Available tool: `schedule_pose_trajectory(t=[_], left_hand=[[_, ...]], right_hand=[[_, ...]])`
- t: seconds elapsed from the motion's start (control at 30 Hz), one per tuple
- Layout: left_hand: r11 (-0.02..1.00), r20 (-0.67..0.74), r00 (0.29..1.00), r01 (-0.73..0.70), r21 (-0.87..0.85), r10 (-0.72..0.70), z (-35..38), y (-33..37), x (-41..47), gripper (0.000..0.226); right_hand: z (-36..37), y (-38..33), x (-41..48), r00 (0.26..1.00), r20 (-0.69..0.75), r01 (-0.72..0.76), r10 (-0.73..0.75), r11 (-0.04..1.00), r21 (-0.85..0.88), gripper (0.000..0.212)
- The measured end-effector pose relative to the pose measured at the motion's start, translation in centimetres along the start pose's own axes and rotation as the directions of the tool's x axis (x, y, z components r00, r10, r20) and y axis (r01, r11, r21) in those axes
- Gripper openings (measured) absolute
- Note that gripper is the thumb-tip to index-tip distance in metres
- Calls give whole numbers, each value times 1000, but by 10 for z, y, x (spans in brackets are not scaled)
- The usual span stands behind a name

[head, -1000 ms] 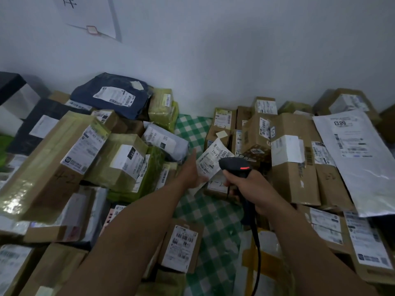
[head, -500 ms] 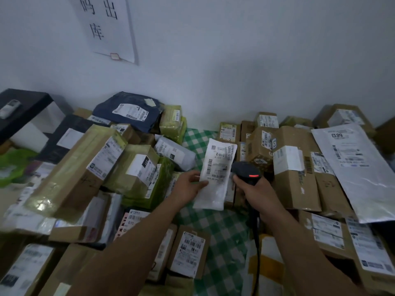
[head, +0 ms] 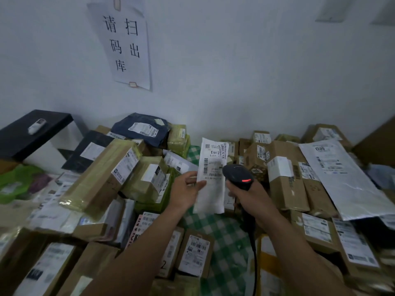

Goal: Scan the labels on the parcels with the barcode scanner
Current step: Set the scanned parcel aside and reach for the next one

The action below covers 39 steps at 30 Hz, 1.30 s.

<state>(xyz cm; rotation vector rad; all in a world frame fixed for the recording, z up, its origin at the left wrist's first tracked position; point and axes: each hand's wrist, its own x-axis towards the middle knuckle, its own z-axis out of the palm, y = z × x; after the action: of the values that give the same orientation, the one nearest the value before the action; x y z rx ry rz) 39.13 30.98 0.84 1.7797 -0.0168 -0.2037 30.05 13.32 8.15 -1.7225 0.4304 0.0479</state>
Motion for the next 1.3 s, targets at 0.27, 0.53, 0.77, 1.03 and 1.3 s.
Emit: schedule_pose_trajectory(t=[0.27, 0.53, 0.77, 1.03, 1.3], left_hand=[[853, 78, 986, -164, 495, 144, -33, 15, 43, 36], [721, 147, 982, -189, 667, 121, -54, 17, 54, 32], [678, 136, 983, -184, 711, 124, -60, 15, 52, 25], [674, 147, 982, -190, 714, 122, -68, 17, 51, 26], [794, 26, 987, -141, 591, 156, -89, 12, 49, 30]], right_hand=[[4, -27, -21, 995, 100, 54, -30, 968, -246, 19], [19, -33, -26, 984, 177, 90, -30, 937, -338, 22], [25, -37, -30, 982, 191, 72, -2, 929, -363, 20], [29, -39, -31, 975, 223, 86, 0, 923, -375, 13], [45, -37, -16, 991, 134, -25, 27, 1000, -19, 19]])
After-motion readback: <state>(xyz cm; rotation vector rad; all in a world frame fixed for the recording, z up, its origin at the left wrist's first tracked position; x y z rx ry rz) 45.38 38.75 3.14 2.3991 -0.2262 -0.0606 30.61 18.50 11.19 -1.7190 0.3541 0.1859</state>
